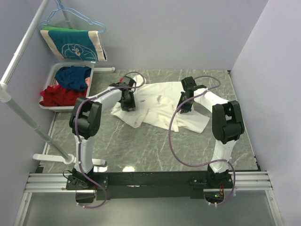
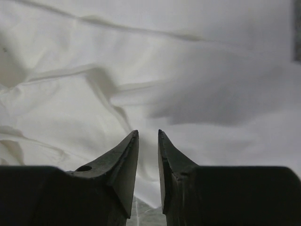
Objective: Fold and stack the t-shirts
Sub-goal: Flatten the tshirt out
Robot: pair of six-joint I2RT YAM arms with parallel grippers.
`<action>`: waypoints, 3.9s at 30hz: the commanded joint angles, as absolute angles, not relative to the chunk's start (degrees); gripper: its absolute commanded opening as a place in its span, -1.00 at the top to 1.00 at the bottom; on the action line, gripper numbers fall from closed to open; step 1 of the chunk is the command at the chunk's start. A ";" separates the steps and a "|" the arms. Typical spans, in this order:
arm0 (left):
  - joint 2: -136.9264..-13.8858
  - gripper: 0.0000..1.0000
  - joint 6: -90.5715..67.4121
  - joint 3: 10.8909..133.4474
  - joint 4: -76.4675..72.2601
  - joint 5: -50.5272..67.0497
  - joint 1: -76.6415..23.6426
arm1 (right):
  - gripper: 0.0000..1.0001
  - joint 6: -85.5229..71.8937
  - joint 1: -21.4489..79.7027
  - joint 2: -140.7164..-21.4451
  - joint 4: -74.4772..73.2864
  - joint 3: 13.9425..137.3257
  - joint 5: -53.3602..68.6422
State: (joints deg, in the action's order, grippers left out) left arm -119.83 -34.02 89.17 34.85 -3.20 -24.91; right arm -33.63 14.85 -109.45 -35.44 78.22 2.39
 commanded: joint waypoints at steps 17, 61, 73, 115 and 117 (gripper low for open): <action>-133.42 0.14 -32.52 114.25 46.49 -12.03 -9.84 | 0.46 -32.87 14.68 -118.91 -41.04 83.84 2.47; -110.12 -0.10 -39.81 81.21 35.42 1.50 -42.54 | 0.47 -33.40 14.07 -111.10 -32.00 72.52 2.01; -111.88 -0.09 -40.17 87.53 39.81 -1.76 -45.79 | 0.46 -33.31 13.54 -110.74 -31.38 72.16 3.08; -117.52 0.98 -40.08 87.26 45.26 -11.68 -47.20 | 0.71 -33.93 12.13 -110.13 -30.49 72.42 6.68; -113.39 0.98 -40.25 88.24 47.80 -15.53 -46.85 | 0.86 -33.58 11.87 -109.87 -31.29 73.82 5.63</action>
